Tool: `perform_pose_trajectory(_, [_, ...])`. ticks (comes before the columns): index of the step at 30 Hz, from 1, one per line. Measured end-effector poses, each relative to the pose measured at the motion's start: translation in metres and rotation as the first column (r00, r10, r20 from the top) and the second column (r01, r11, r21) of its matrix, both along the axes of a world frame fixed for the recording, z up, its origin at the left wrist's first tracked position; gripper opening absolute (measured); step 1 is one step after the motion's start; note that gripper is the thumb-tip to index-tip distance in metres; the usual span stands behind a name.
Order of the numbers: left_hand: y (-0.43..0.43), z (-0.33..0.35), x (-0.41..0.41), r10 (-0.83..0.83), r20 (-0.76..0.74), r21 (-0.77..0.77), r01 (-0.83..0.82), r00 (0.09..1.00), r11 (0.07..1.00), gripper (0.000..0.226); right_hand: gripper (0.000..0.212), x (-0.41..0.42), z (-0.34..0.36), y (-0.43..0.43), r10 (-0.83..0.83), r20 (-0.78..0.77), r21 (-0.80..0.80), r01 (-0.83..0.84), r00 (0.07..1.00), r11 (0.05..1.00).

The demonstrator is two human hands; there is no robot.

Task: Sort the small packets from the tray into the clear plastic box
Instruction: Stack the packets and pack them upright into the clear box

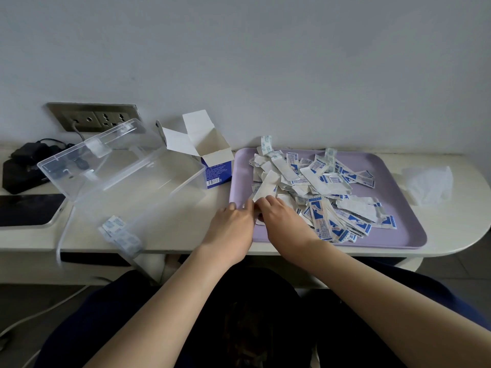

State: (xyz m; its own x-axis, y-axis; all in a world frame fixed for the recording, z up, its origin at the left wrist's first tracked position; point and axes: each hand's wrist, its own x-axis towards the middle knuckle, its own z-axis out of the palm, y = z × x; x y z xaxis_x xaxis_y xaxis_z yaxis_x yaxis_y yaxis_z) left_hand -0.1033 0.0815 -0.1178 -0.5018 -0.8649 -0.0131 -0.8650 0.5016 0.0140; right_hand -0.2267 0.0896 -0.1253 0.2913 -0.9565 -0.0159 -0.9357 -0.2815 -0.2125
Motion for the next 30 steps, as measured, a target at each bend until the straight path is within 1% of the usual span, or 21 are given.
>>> perform_pose_trajectory(2, [0.0, 0.0, 0.003, -0.055, 0.045, -0.017, 0.056, 0.997, 0.998, 0.036, 0.026, -0.002, 0.0, 0.002, -0.016, 0.0, 0.001, 0.016, 1.0, 1.0])
perform_pose_trajectory(4, [0.0, -0.004, 0.005, -0.037, 0.075, -0.002, 0.037, 0.997, 0.999, 0.034, 0.022, -0.003, -0.001, 0.005, -0.035, -0.005, 0.025, 0.036, 0.999, 0.999])
perform_pose_trajectory(6, [0.002, -0.008, 0.005, -0.019, 0.1, 0.005, 0.018, 0.995, 1.0, 0.028, 0.022, -0.002, 0.0, 0.008, -0.038, -0.042, 0.038, 0.039, 0.998, 0.998])
perform_pose_trajectory(8, [0.002, -0.012, 0.006, -0.011, 0.1, 0.009, 0.01, 0.995, 1.0, 0.028, 0.026, -0.003, 0.001, 0.009, -0.047, -0.063, 0.03, 0.049, 0.997, 0.998])
perform_pose_trajectory(10, [0.002, -0.014, 0.007, 0.009, 0.107, 0.027, -0.012, 0.994, 1.0, 0.03, 0.028, -0.005, 0.002, 0.009, -0.058, -0.052, 0.028, 0.06, 0.997, 0.998])
perform_pose_trajectory(14, [0.003, -0.015, 0.007, 0.021, 0.151, 0.043, -0.028, 0.988, 0.999, 0.029, 0.022, -0.006, 0.001, 0.01, -0.056, -0.072, 0.056, 0.06, 0.996, 0.997])
perform_pose_trajectory(18, [0.003, -0.012, 0.008, 0.029, 0.131, 0.015, -0.031, 0.991, 0.999, 0.03, 0.019, -0.007, 0.001, 0.007, -0.028, -0.138, 0.048, 0.035, 0.99, 0.998])
perform_pose_trajectory(21, [0.004, -0.006, 0.011, 0.04, 0.072, 0.011, -0.041, 0.997, 0.999, 0.025, 0.017, -0.009, 0.005, 0.006, -0.055, -0.088, 0.031, 0.058, 0.995, 0.998])
perform_pose_trajectory(24, [0.007, 0.004, 0.018, 0.101, -0.038, 0.065, -0.098, 0.994, 0.993, 0.027, 0.016, -0.012, 0.011, 0.007, -0.091, 0.028, -0.007, 0.091, 0.995, 0.996])
perform_pose_trajectory(26, [0.009, 0.01, 0.024, 0.128, -0.102, 0.101, -0.118, 0.987, 0.988, 0.023, 0.014, -0.014, 0.013, 0.008, -0.084, 0.124, 0.045, 0.079, 0.989, 0.996])
perform_pose_trajectory(28, [0.009, 0.015, 0.029, 0.135, -0.163, 0.097, -0.121, 0.977, 0.988, 0.017, 0.01, -0.015, 0.014, 0.008, -0.055, 0.225, 0.107, 0.031, 0.973, 0.994])
perform_pose_trajectory(30, [0.01, 0.019, 0.034, 0.149, -0.207, 0.083, -0.135, 0.967, 0.987, 0.013, 0.009, -0.013, 0.015, 0.009, -0.033, 0.277, 0.125, -0.002, 0.96, 0.992])
